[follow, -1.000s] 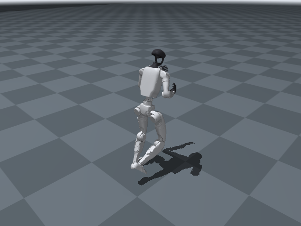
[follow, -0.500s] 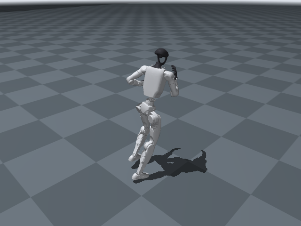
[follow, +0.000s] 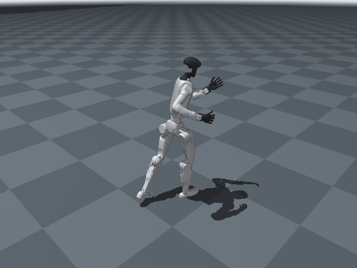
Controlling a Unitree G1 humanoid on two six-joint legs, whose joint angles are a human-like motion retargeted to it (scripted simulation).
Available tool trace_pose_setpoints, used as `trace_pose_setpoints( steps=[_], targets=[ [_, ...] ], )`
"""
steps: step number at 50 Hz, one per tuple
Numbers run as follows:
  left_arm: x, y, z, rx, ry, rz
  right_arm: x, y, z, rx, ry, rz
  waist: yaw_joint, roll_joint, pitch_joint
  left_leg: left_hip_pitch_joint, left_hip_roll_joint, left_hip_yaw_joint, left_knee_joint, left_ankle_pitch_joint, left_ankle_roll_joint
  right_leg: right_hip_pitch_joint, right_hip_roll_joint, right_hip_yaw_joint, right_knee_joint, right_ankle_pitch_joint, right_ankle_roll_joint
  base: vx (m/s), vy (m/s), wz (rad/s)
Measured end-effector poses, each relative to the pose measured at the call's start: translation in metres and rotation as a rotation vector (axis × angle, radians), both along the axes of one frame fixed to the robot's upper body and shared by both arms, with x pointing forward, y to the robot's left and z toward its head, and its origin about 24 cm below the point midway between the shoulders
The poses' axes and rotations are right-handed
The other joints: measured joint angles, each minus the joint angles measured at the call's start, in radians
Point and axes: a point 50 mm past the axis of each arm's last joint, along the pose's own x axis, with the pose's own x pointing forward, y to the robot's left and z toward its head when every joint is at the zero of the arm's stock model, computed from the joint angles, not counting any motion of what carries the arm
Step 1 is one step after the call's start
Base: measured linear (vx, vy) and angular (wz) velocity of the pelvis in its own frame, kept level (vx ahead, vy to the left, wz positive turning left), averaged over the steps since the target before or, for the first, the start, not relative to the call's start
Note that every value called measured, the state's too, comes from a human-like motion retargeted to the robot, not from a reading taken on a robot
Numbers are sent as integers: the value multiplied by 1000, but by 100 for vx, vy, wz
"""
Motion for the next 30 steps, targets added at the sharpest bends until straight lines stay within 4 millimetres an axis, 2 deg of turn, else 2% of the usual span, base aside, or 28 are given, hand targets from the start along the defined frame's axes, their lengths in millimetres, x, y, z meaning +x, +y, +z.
trace_pose_setpoints(
  steps=[2,3,5,7,8,10,12,15,17,19,20,23,25,27,28,30],
  targets=[
    [-2,-1,-23,65,89,-20,-1,-3,0,-44,-13,-34,-40,-23,-12,100,-32,-40,-20,79,-7,-38,10,50,-64,-20,35,149,-5,-46],
    [-3,-2,-35,101,139,-34,0,1,0,-40,-27,-41,-35,-39,-13,139,-53,-58,3,103,0,-46,15,93,-59,-5,34,143,-2,-120],
    [-4,-4,-63,158,255,-71,8,17,-1,14,-59,-32,8,-75,-1,169,-95,-47,156,108,28,-22,15,176,-2,61,-5,135,6,-171],
    [-1,-3,-94,136,395,-68,31,42,-3,106,-105,-6,65,-62,48,79,-38,48,471,13,66,-12,39,224,146,-7,-99,122,20,-164],
    [0,-1,-109,86,471,-43,46,56,-2,141,-132,6,92,-37,77,8,25,90,639,-58,92,-29,56,235,251,-88,-137,114,28,-114],
    [-7,4,-135,-50,600,-11,71,82,8,146,-207,31,161,0,113,-147,133,129,907,-205,156,-60,64,246,432,-218,-164,110,30,-60],
    [-25,11,-142,-152,648,-88,83,98,30,88,-348,35,284,1,91,-312,173,137,1018,-324,200,-43,29,254,474,-269,-140,111,27,-14],
    [-57,25,-139,-124,681,-184,66,114,55,306,-422,84,549,-64,-6,-509,139,156,903,-390,220,71,-46,269,331,-229,-86,116,25,-4],
    [-73,40,-139,-93,706,-175,53,119,63,407,-435,144,694,-119,-53,-566,75,162,634,-333,177,178,-97,265,197,-120,-43,120,33,20],
    [-86,57,-141,-64,727,-140,44,122,68,411,-452,226,792,-140,-67,-549,38,193,283,-240,109,297,-114,251,92,10,-25,123,41,49],
    [-92,65,-143,-46,734,-117,40,124,70,398,-458,272,830,-135,-64,-520,36,226,104,-198,71,364,-107,245,49,76,-27,125,45,69],
    [-107,83,-146,-5,726,-10,30,129,69,360,-465,380,868,-41,-6,-412,72,397,-175,-183,-45,576,-34,265,14,216,-63,124,43,92],
    [-113,89,-150,0,732,85,24,133,66,320,-462,429,866,41,37,-352,111,416,-188,-132,-76,639,9,272,152,240,-81,118,38,94],
    [-112,89,-160,-5,770,168,22,134,57,331,-394,471,856,105,77,-315,143,338,-81,-104,-37,584,1,238,476,186,-68,109,34,78],
    [-103,84,-165,-21,762,211,27,135,50,314,-372,451,860,97,96,-322,131,302,13,-151,16,518,-45,223,666,124,-73,102,30,67],
    [-71,66,-170,-92,716,276,43,134,28,272,-305,314,878,38,137,-361,79,268,225,-295,101,367,-154,237,995,-26,-93,96,24,70]
  ],
)
